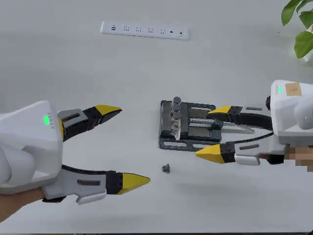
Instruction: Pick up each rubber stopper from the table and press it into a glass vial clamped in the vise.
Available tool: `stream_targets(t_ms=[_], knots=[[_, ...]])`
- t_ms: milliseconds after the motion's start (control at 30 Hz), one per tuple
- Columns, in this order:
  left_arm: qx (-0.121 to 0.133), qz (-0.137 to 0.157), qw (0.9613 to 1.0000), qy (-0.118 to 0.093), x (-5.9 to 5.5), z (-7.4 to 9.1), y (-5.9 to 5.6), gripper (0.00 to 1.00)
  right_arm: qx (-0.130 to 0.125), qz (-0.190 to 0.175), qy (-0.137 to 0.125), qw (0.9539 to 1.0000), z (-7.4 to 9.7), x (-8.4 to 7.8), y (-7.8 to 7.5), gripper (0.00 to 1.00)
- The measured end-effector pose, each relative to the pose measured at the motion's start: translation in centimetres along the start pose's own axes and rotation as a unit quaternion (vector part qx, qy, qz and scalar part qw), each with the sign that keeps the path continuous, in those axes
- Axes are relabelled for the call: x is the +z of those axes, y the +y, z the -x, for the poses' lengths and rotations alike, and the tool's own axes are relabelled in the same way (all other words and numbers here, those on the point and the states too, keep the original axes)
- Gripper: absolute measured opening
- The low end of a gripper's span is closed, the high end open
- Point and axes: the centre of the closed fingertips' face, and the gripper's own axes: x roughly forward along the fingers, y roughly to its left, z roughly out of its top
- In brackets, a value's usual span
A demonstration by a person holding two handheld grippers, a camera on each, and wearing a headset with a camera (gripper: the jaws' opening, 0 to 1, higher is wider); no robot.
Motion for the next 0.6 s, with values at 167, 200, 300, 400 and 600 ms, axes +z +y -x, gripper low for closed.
stream_targets(t_ms=[167,200,300,400,600], knots=[[0.001,0.003,1.0,0.002,-1.0,0.7,0.6,0.8,0.003,-0.012,-0.012,0.9999,-0.3,-1.0,0.6,0.56],[0.0,0.003,1.0,0.003,-1.1,0.8,0.6,0.81,0.004,-0.013,-0.012,0.9998,-0.4,-1.2,0.8,0.56],[0.0,0.003,1.0,0.005,-1.0,0.5,0.3,0.83,0.005,-0.019,-0.017,0.9997,-0.7,-1.5,1.3,0.55],[-0.001,0.005,1.0,0.007,-1.3,0.6,0.3,0.85,0.009,-0.025,-0.023,0.9994,-1.0,-2.1,1.3,0.55],[-0.006,0.009,0.9998,0.018,-0.9,-0.4,-0.9,0.89,0.018,-0.025,-0.027,0.9992,-2.1,-3.0,1.9,0.54]])
